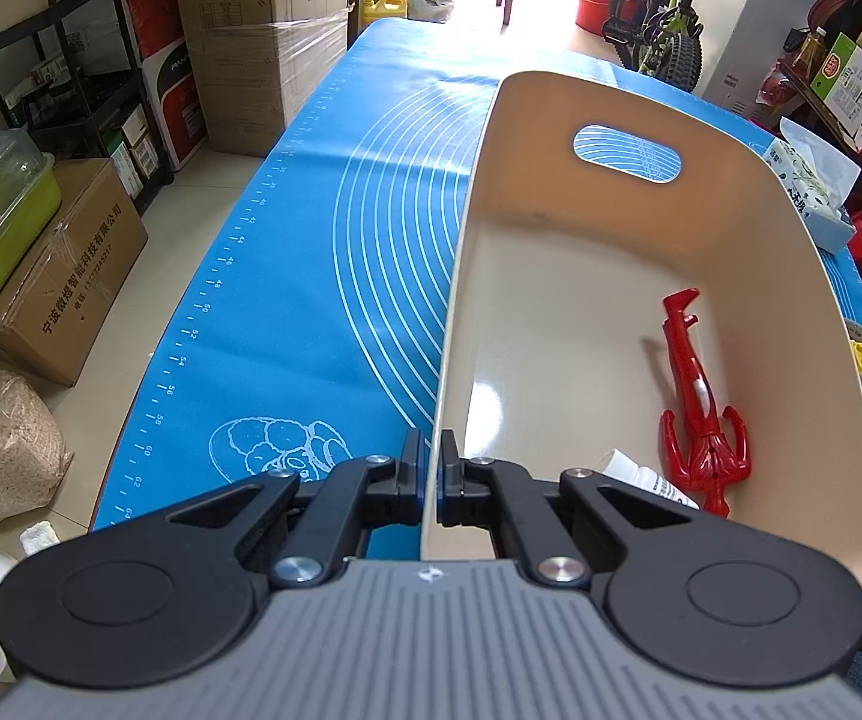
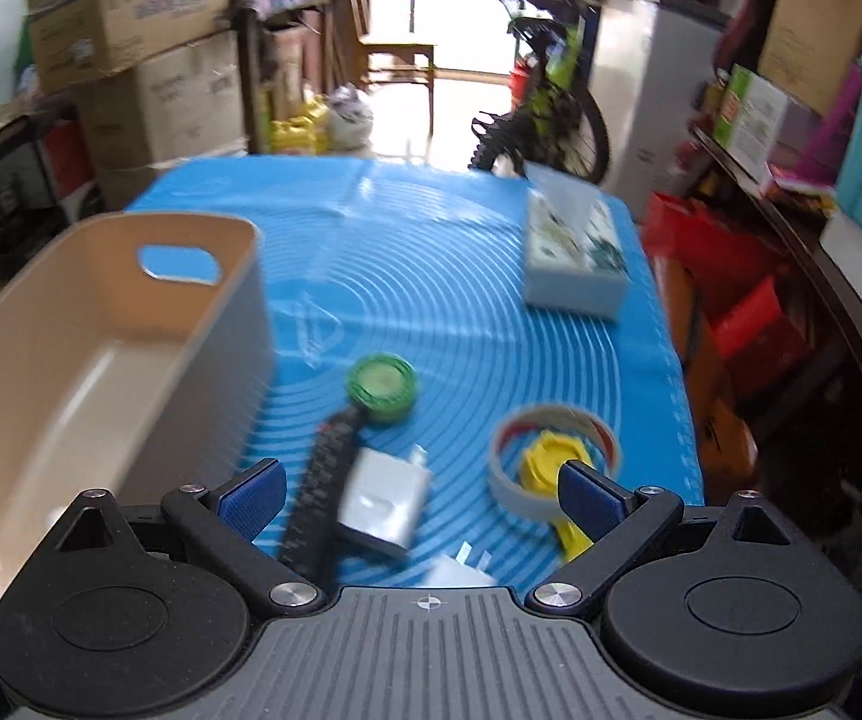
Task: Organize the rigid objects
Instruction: 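Grasp the small white charger plug with the right gripper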
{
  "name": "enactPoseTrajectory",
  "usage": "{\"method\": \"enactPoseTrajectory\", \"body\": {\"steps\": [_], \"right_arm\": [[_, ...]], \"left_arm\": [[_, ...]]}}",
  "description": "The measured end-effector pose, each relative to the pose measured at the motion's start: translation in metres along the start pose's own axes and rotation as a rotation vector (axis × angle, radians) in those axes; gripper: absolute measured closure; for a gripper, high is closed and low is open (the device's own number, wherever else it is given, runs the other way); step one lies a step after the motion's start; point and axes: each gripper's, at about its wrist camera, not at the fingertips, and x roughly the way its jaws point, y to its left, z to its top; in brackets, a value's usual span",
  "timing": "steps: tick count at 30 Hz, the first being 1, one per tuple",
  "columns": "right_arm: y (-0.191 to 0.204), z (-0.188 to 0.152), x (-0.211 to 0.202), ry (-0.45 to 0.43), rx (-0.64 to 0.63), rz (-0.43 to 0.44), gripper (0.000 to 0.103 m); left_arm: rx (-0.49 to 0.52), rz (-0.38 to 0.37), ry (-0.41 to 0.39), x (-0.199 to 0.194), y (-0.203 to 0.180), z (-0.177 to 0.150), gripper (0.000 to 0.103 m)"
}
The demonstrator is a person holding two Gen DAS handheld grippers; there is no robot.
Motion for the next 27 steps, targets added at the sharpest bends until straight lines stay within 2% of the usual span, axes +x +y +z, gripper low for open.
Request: {"method": "enactPoseTrajectory", "body": {"steps": [7, 21, 26, 27], "right_arm": [[-0.008, -0.024, 0.033, 0.073, 0.035, -0.027, 0.007], [-0.015, -0.048, 0.06, 0.149, 0.087, -0.042, 0.022], [-0.011, -0.052, 0.07, 0.175, 0.095, -0.043, 0.037], [-0.009, -0.053, 0.07, 0.171, 0.094, -0.049, 0.037]], "left_arm": [[0.001, 0.001, 0.0, 0.0, 0.0, 0.0, 0.098], [0.001, 0.001, 0.0, 0.0, 0.0, 0.0, 0.098], [0.0, 0.001, 0.0, 0.0, 0.0, 0.0, 0.098], [0.001, 0.001, 0.0, 0.0, 0.0, 0.0, 0.098]]}}
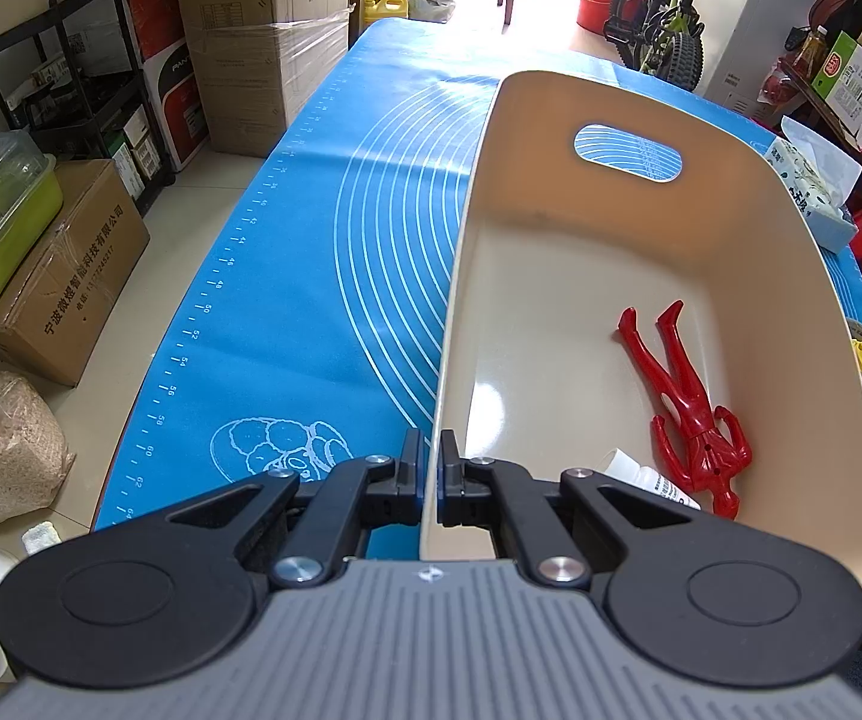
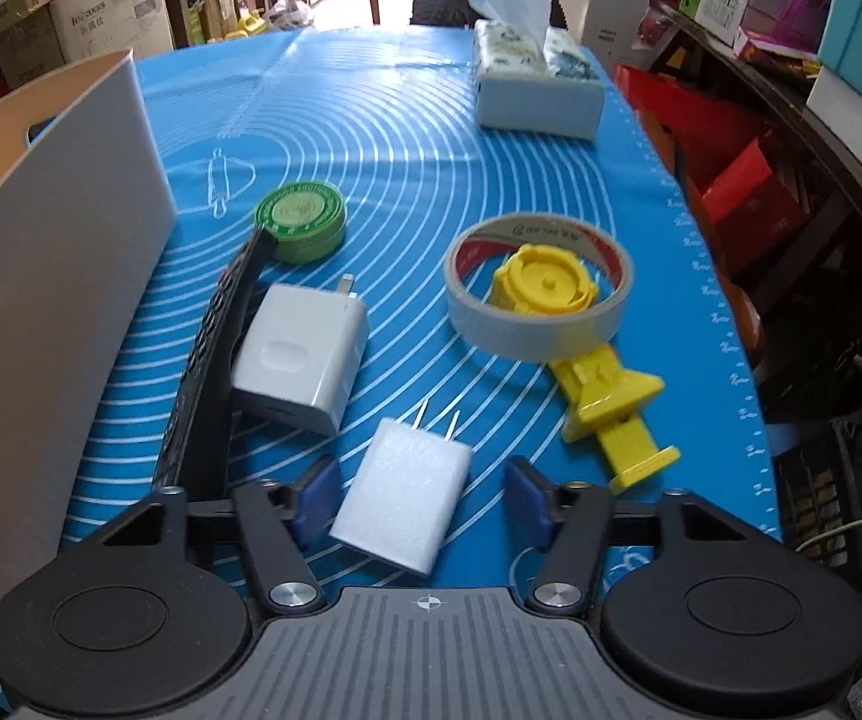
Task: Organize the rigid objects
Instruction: 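Grasp the small white charger plug with the right gripper, then carry the white charger into the basket and open the right gripper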
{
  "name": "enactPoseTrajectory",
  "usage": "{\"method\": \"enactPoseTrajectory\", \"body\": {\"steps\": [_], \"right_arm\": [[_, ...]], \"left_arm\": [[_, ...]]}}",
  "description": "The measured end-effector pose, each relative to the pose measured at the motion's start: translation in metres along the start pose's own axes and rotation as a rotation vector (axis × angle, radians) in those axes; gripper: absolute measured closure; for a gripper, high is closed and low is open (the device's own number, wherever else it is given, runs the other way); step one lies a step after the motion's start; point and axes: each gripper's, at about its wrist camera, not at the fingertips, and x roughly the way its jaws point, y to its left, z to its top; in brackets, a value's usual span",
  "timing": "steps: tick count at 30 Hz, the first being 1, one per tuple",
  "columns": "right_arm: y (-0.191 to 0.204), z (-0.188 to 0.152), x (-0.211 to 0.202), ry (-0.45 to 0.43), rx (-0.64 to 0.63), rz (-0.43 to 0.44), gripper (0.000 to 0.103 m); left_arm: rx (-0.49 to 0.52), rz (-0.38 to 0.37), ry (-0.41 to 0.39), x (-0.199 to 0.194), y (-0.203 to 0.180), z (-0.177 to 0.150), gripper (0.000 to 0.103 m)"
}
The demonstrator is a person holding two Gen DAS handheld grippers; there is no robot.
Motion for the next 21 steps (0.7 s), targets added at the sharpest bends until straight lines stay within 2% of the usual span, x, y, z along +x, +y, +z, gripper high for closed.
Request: {"method": "enactPoseTrajectory", "body": {"steps": [4, 6, 8, 21], "right_arm": [[0.004, 0.003, 0.0, -0.002, -0.014, -0.007, 0.041], [0.006, 0.004, -0.001, -0.004, -0.013, 0.004, 0.056], [0.008, 0.003, -0.003, -0.016, -0.02, 0.0, 0.058], [0.002, 0.005, -0.035, -0.107, 0.016, 0.01, 0.061]], "left_arm": [[0.0, 0.0, 0.0, 0.0, 0.0, 0.0, 0.098], [0.0, 0.0, 0.0, 0.0, 0.0, 0.0, 0.098], [0.0, 0.0, 0.0, 0.0, 0.0, 0.0, 0.098], [0.0, 0.001, 0.0, 0.0, 0.0, 0.0, 0.098]]}}
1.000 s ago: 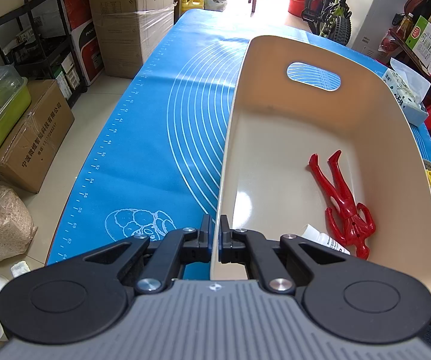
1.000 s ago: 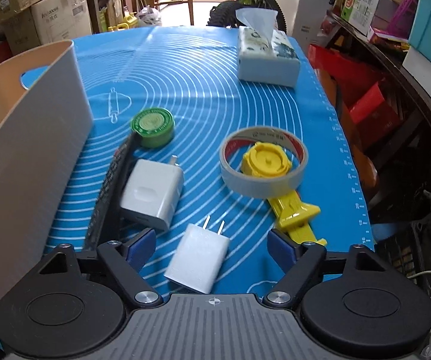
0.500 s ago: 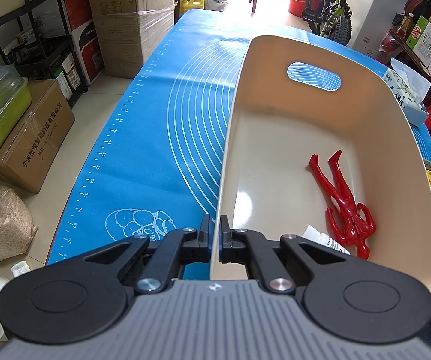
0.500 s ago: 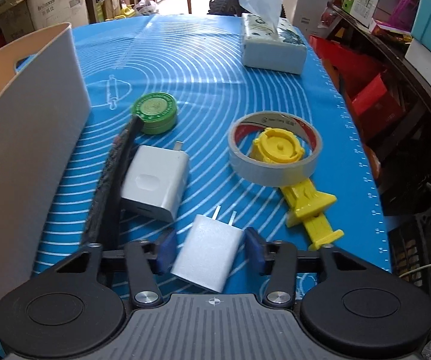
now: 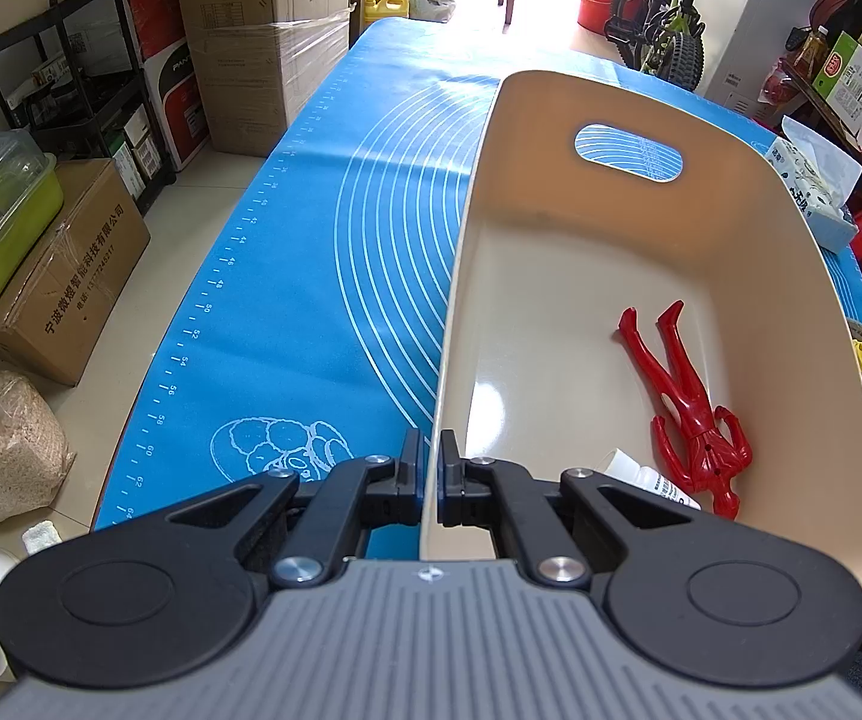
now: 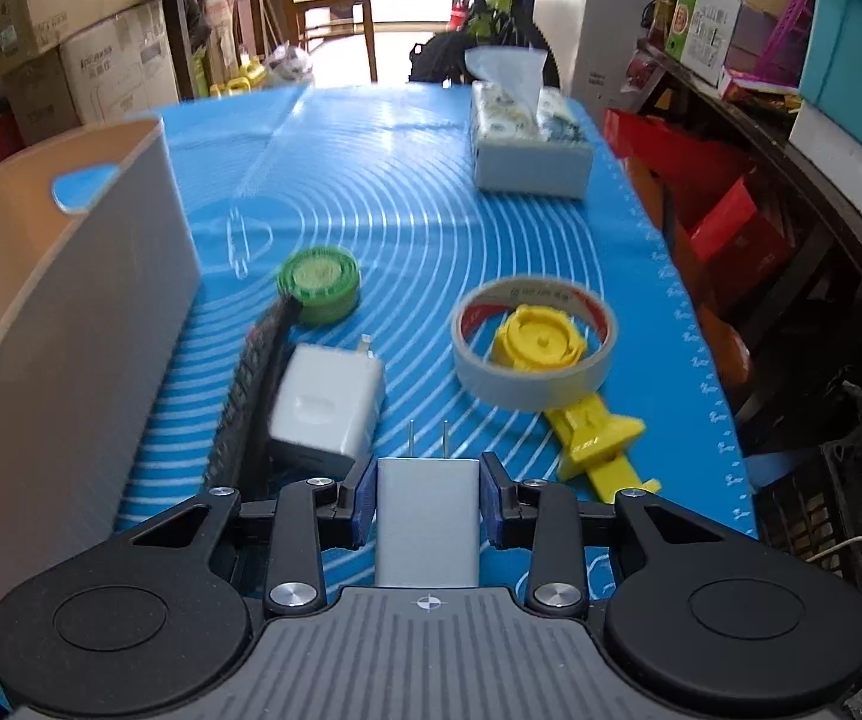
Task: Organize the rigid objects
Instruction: 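Carry the white charger into the basket and open the right gripper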
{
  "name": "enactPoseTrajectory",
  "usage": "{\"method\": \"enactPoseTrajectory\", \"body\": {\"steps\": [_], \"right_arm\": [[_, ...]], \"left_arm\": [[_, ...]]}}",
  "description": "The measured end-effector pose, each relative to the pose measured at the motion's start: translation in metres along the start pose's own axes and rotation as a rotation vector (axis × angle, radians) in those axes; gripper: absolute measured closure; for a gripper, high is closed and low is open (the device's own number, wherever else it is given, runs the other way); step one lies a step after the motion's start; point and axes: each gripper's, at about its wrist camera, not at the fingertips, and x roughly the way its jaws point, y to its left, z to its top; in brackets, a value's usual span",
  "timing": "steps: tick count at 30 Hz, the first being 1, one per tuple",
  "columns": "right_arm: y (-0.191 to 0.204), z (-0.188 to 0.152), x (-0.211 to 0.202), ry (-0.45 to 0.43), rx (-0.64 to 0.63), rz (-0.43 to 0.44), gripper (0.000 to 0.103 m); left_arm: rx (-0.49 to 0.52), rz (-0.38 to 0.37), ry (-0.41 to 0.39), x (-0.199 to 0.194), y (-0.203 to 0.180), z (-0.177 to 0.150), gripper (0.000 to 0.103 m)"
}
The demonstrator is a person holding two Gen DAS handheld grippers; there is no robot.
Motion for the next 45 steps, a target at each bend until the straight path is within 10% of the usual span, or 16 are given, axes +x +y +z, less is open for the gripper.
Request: {"method": "enactPoseTrajectory", "body": {"steps": [24, 45], "right_arm": [[0.117, 0.074, -0.074, -0.235, -0.273, 0.218, 0.061], [0.199, 0.033, -0.013, 0.04, -0.438, 0.267, 0.061]], "left_arm": [[0.001, 0.0, 0.0, 0.0, -0.001, 0.0, 0.098], [0.001, 0.001, 0.0, 0.0, -0.001, 0.0, 0.098]]}}
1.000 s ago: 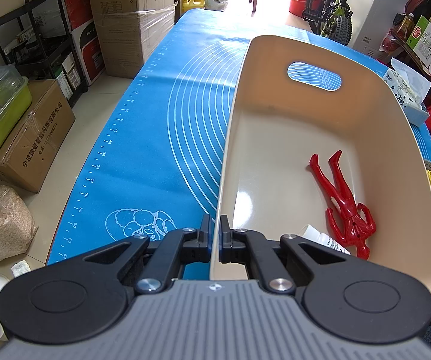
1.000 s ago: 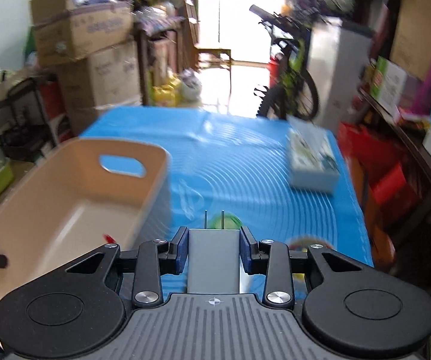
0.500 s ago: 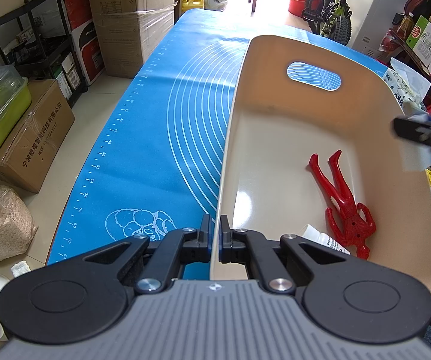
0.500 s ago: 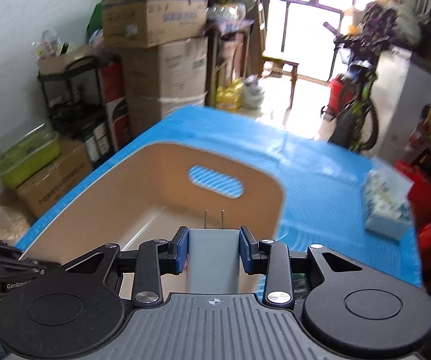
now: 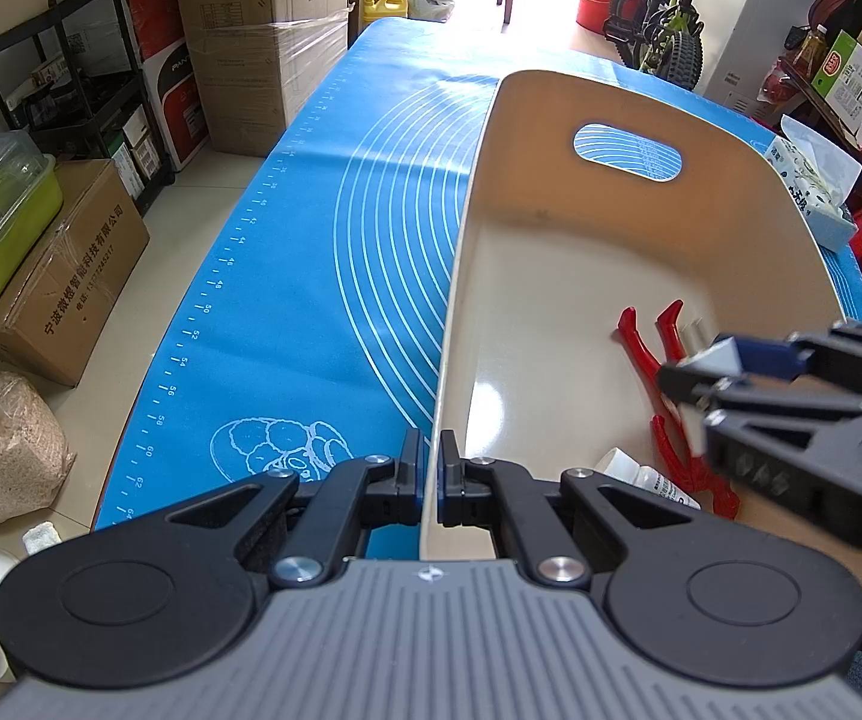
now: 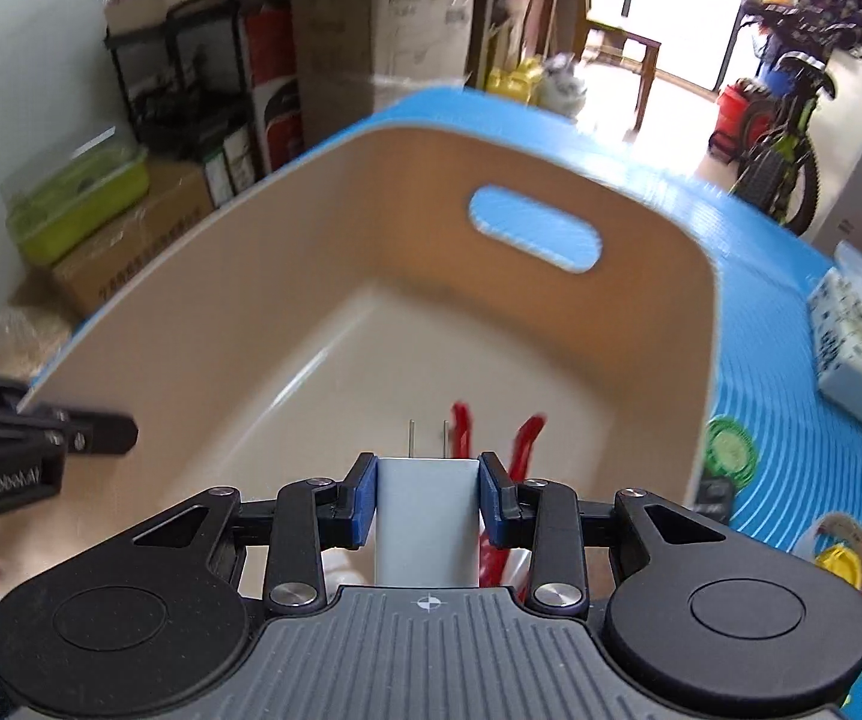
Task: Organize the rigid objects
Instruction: 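Carry the white charger into the basket and open the right gripper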
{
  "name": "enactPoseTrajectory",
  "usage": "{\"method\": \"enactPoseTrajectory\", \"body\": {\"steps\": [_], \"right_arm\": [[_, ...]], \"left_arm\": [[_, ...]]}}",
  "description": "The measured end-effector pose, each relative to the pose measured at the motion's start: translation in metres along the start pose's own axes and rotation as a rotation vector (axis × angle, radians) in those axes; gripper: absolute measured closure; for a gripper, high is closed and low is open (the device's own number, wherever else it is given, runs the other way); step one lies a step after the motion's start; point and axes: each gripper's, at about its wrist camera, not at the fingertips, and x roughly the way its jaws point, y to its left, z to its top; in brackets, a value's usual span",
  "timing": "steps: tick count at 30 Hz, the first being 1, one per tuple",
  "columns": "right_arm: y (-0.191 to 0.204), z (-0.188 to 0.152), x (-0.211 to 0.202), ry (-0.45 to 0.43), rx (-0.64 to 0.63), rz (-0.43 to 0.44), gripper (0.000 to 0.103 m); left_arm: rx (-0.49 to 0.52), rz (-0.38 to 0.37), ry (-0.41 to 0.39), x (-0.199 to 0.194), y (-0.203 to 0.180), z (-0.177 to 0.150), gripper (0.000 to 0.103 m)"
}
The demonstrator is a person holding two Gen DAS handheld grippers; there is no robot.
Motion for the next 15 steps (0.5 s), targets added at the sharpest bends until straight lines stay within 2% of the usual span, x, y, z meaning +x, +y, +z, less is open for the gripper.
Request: {"method": "enactPoseTrajectory", "body": {"steps": [7, 10, 13, 14, 15], "right_arm": [[0.003, 0.001, 0.017, 0.105, 0.005, 0.007, 0.06], [0.001, 0.0, 0.019, 0.116, 0.015, 0.019, 0.061], [0.001, 0.0, 0.016, 0.098, 0.023, 0.016, 0.054], [0.0, -0.001, 0.014, 0.09, 0.028, 0.017, 0.046], [-0.001, -0.001, 0.012, 0.084, 0.032, 0.026, 0.044]], "left_arm": [[0.002, -0.001, -0.001, -0.001, 0.002, 0.001, 0.098], [0.003, 0.002, 0.0, 0.0, 0.002, 0.001, 0.098], [0.002, 0.002, 0.0, -0.001, 0.0, 0.001, 0.098], [0.004, 0.004, 0.001, 0.0, 0.0, 0.001, 0.098], [0.003, 0.003, 0.0, -0.001, -0.001, 0.001, 0.098]]}}
